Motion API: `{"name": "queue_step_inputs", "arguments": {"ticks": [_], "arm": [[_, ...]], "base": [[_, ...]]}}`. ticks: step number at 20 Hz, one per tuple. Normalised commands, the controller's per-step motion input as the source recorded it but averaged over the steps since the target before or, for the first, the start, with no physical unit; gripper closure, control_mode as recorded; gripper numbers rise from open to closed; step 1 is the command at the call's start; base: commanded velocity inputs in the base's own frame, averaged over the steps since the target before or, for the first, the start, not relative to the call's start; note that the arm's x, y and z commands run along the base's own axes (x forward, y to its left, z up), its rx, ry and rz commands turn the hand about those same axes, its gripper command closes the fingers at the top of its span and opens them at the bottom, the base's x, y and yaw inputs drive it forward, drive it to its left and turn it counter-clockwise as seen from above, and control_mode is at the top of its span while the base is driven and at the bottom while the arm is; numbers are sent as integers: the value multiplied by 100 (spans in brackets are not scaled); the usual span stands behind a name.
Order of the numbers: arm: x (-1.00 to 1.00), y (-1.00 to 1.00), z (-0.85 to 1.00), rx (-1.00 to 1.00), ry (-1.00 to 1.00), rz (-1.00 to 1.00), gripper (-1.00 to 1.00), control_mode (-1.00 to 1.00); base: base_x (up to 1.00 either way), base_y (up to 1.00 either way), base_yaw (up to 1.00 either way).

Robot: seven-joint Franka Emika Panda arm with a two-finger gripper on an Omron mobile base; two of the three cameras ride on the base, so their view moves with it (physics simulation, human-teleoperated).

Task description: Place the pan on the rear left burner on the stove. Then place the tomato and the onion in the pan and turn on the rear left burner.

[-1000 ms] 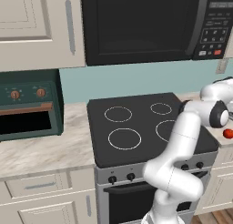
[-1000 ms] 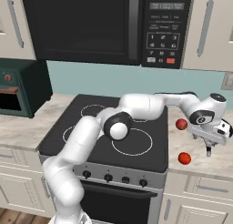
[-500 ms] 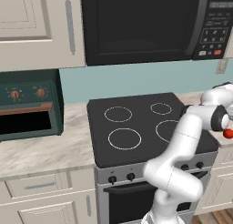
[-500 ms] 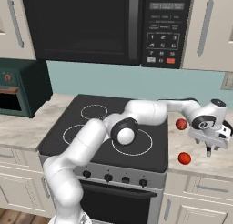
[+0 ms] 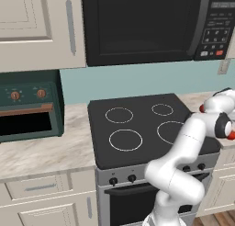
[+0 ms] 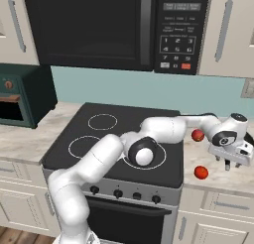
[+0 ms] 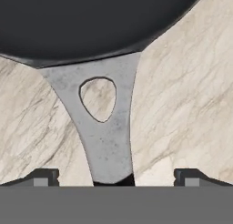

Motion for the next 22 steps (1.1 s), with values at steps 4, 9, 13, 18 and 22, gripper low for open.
{"name": "queue_step_inputs", "arguments": {"ticks": [4, 9, 13, 18, 22], "arm": [[21, -11, -24, 0, 3, 1, -100, -100], [28, 0, -26, 0, 9, 0, 100, -100], [15, 0, -12, 0, 5, 0, 100, -100], [0, 0, 0, 0, 1, 3, 100, -100], [0, 2, 2, 1, 1, 5, 100, -100]], "base": [[0, 0, 0], [0, 0, 0], [0, 0, 0], [0, 0, 0], [0, 0, 0]]}}
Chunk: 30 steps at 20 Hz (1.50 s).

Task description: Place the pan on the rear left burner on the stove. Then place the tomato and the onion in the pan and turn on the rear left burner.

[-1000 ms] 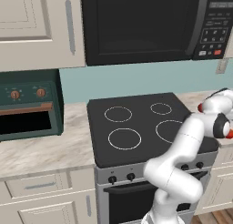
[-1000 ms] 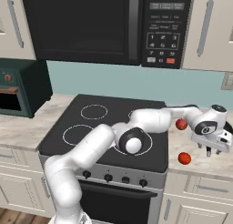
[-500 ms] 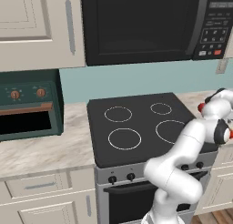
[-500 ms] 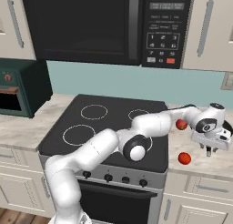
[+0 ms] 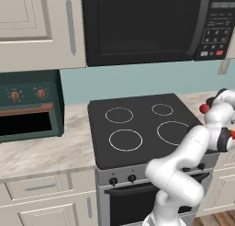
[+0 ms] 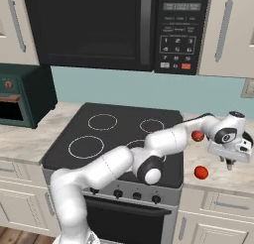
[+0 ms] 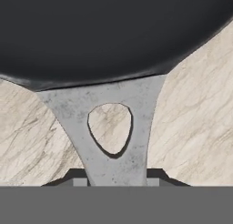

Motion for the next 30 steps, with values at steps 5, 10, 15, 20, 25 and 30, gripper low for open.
{"name": "queue_step_inputs", "arguments": {"ticks": [5, 10, 15, 20, 25, 30], "arm": [[-16, 19, 20, 7, 0, 8, 100, -100], [-24, 36, 42, 11, 0, 8, 100, -100], [-30, 44, 51, 7, -1, 8, 100, -100], [-28, 49, 55, 1, -11, 6, 100, -100], [-24, 63, 55, 0, -14, 6, 100, -100], [-30, 81, 38, 0, -15, 7, 100, -100]], "base": [[0, 0, 0], [0, 0, 0], [0, 0, 0], [0, 0, 0], [0, 0, 0], [0, 0, 0]]}}
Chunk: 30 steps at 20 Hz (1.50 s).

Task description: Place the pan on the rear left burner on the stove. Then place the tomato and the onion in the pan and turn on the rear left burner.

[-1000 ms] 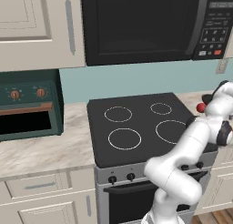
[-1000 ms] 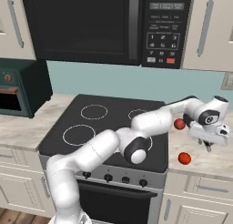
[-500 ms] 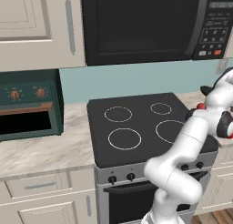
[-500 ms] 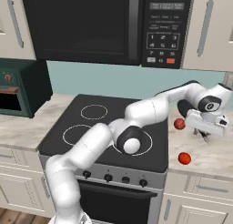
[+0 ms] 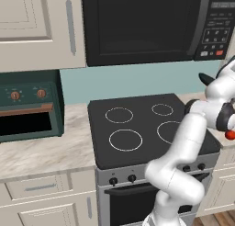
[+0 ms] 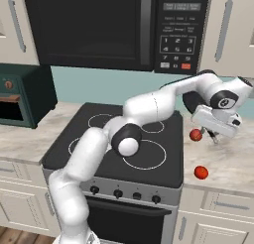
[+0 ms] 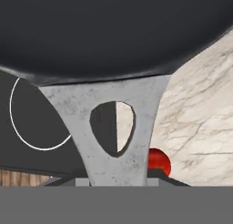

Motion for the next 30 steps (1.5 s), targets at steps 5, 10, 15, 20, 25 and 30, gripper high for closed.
{"name": "queue_step_inputs", "arguments": {"ticks": [5, 10, 15, 20, 25, 30], "arm": [[-27, 90, 17, -1, -13, 6, 100, -100], [-24, 100, 0, -5, -8, 6, 100, -100], [-19, 98, 0, -8, -8, 5, 100, -100], [-1, 83, 0, -10, -6, 7, 100, -100], [1, 49, 0, -8, 0, 13, 100, -100], [11, 52, 0, -11, 0, 16, 100, -100]], "base": [[0, 0, 0], [0, 0, 0], [0, 0, 0], [0, 0, 0], [0, 0, 0], [0, 0, 0]]}}
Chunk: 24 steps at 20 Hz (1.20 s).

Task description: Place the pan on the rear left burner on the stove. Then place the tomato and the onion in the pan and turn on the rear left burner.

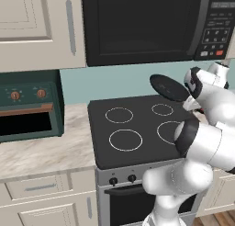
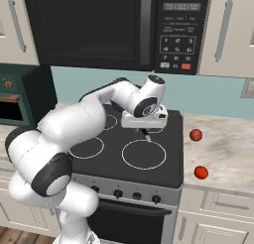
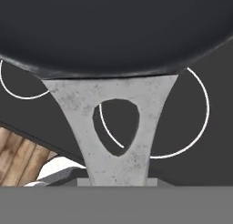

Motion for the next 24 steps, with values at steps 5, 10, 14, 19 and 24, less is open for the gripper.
{"name": "queue_step_inputs", "arguments": {"ticks": [5, 10, 14, 19, 24], "arm": [[11, 53, 0, -11, 0, 16, 100, -100], [13, 56, 0, -9, 0, 15, 100, -100], [11, 50, 0, -9, 0, 9, 100, -100], [12, 39, -1, -8, 1, 6, 100, -100], [17, 24, -14, -5, 0, 4, 100, -100]], "base": [[0, 0, 0], [0, 0, 0], [0, 0, 0], [0, 0, 0], [0, 0, 0]]}}
